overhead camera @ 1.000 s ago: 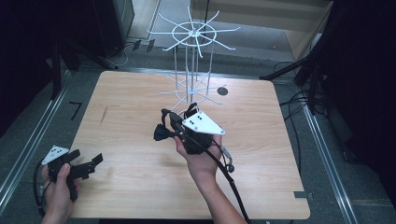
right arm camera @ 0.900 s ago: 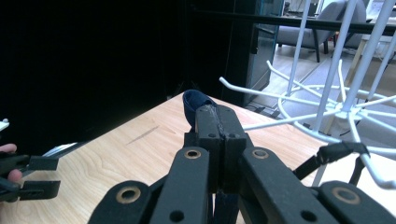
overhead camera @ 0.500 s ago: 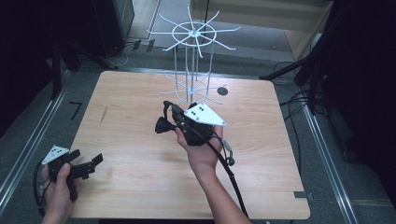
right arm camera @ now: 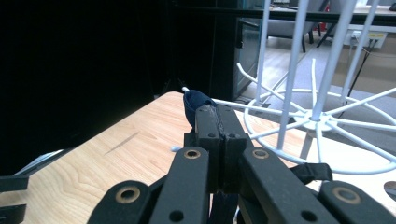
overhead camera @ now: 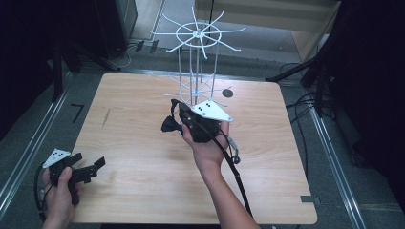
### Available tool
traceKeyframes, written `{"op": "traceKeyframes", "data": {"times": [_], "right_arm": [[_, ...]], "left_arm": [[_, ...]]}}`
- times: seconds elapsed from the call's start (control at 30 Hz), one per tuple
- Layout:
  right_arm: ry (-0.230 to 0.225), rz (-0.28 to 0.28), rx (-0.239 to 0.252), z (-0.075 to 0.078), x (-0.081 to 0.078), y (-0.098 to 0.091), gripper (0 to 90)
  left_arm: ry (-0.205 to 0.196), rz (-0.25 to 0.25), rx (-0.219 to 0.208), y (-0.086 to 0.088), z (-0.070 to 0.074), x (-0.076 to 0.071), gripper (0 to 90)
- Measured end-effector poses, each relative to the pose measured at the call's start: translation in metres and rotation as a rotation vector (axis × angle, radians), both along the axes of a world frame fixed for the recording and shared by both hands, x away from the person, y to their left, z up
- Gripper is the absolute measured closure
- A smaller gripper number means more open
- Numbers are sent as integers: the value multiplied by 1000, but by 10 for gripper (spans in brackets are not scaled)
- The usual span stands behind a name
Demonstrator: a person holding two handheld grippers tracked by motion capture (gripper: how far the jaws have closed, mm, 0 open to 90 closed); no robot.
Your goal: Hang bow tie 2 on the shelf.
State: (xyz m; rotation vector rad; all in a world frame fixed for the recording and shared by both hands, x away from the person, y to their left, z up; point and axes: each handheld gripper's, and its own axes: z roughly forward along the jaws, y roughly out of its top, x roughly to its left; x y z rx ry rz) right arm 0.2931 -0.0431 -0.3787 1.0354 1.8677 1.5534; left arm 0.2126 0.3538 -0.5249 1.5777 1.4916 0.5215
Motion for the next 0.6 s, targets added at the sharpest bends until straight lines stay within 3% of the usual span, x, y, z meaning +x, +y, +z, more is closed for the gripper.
{"op": "traceKeyframes", "data": {"times": [0.33,0.6], "right_arm": [[5,-40,-13,-1,7,-5,900],[-13,-53,-30,-3,3,-7,900]], "left_arm": [[1,-1,-1,0,0,0,0],[1,-1,0,0,0,0,0]]}}
